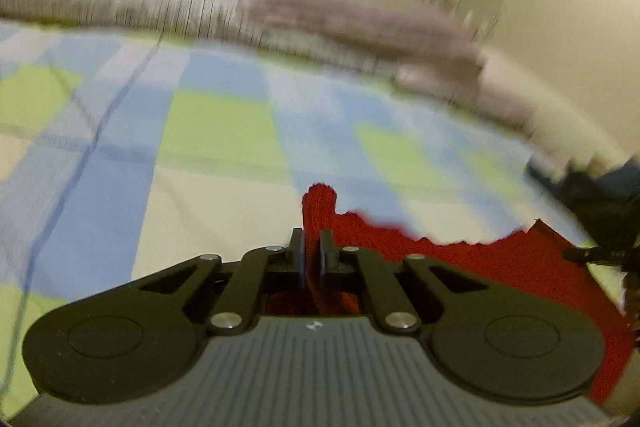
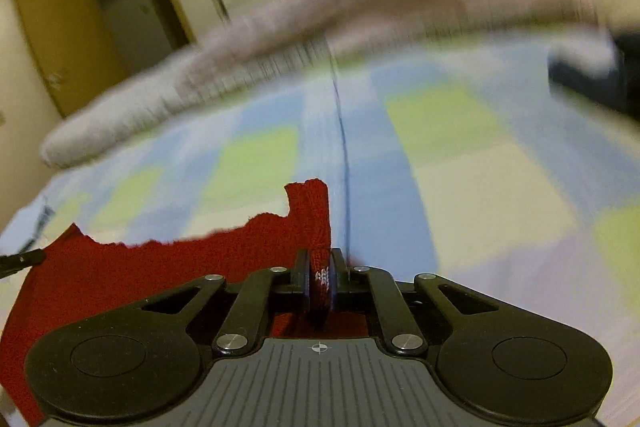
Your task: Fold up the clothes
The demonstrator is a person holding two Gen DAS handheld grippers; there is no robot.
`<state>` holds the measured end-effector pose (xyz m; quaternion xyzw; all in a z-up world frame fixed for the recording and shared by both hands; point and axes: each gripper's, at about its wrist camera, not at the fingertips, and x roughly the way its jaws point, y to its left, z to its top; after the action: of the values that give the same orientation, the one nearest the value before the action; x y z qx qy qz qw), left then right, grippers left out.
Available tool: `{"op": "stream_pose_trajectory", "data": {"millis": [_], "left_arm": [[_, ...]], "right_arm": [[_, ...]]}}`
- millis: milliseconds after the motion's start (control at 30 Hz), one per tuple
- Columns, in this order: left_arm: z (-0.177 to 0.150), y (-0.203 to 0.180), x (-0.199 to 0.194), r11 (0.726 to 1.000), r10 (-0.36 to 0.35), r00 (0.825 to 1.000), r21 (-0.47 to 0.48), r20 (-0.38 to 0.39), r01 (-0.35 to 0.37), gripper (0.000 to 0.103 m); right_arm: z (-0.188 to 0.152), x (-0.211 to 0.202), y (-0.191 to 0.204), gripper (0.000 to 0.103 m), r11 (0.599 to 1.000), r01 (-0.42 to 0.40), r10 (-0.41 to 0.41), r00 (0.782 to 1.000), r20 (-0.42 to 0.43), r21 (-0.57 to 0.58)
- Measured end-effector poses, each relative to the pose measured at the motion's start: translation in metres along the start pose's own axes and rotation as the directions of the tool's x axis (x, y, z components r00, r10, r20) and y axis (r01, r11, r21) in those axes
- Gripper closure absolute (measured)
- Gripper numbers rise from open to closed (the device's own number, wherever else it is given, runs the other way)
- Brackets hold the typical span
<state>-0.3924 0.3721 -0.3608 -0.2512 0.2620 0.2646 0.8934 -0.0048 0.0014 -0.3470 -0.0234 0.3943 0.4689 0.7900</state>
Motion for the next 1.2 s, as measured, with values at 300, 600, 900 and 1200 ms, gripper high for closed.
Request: {"op": "stream_pose_trajectory", "data": {"millis": [300, 600, 900, 1200], "left_arm": [[-0.042, 0.017, -0.085, 0.984, -0.017, 0.999, -0.177, 0.041, 0.024, 0.077], [-0.119, 0.008, -0.15, 0.942, -0.173, 0.983, -0.281, 0.057, 0.182, 0.07], [-0.119, -0.005, -0.135, 0.96, -0.198, 0.979, -0.188, 0.054, 0.205, 0.094], [-0.12, 0.016, -0.148, 0.984, -0.152, 0.988, -0.1, -0.001, 0.151, 0.095]], "right_arm": [[-0.035, -0.082, -0.01, 0.052, 0.976, -0.069, 0.046, 0.992, 0.116, 0.207], [-0.121, -0.155, -0.014, 0.052, 0.926, -0.185, 0.128, 0.974, 0.188, 0.328], [-0.13, -0.128, -0.001, 0.085, 0.919, -0.243, 0.186, 0.962, 0.201, 0.31], [-0.122, -0.146, -0.016, 0.094, 0.94, -0.165, 0.117, 0.978, 0.171, 0.299]]}}
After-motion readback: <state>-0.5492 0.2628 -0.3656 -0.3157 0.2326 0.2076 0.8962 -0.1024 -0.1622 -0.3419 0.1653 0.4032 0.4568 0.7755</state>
